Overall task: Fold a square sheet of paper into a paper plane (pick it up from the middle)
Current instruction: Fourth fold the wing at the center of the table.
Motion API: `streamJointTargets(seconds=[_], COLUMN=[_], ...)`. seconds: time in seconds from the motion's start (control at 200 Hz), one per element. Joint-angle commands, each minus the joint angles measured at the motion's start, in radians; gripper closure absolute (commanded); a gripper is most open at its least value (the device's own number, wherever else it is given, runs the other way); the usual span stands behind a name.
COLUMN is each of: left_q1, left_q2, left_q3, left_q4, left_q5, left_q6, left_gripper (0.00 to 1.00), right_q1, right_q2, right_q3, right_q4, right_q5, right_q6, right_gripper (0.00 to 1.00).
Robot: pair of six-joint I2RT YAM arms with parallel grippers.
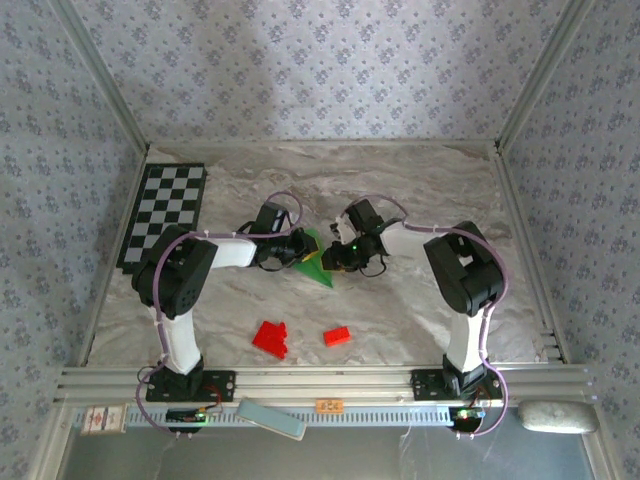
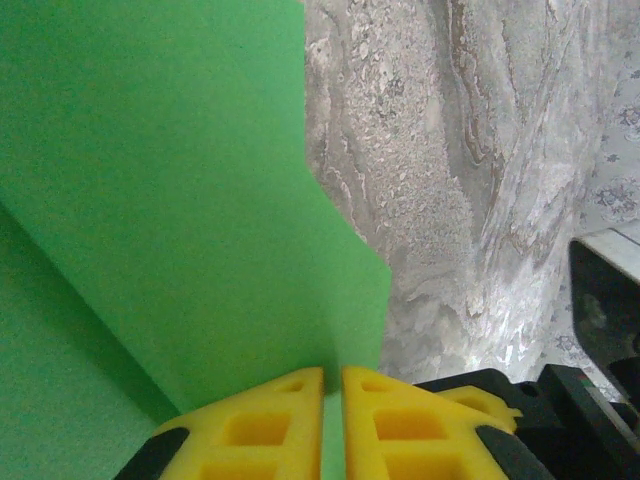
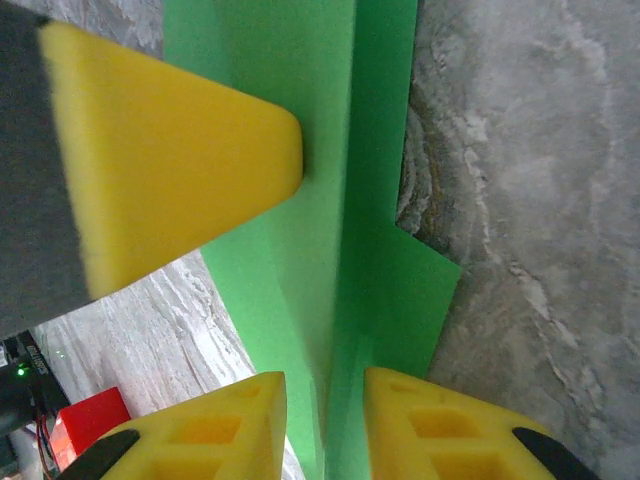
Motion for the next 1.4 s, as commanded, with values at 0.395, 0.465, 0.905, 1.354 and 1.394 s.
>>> streamJointTargets(seconds=[0.395,0.465,0.905,1.354,1.394], left_q1=[-0.001,-0.001,0.002,0.019,0.018], left_q2=[0.01,0.011,-0.005,-0.082,-0.084], left_q3=[0.016,0.016,0.009,-0.062,-0.07], left_q4=[0.002,0.004,0.016,0.064,0.07], left_q5=[0.0,0.0,0.0,0.023,0.025], left_q6=[-0.012,-0.014,-0.026,-0.018,-0.017], left_gripper=[0.88,0.88,0.89,0.87,0.87], right_q1=[0.005,0.005,-0.014,-0.056,-0.058], right_q2=[0.071,0.077,0.093,0.111,0.113], right_q3=[0.059,0.063,0.035,0.0,-0.001], right_q4=[0.012,0.017,0.084,0.084,0.079], right_q5=[-0.013,-0.018,-0.124,-0.307,-0.312], right_q6=[-0.042,-0.047,-0.088,-0.128,-0.132], right_gripper=[0.81,0.81,0.99,1.0,1.0])
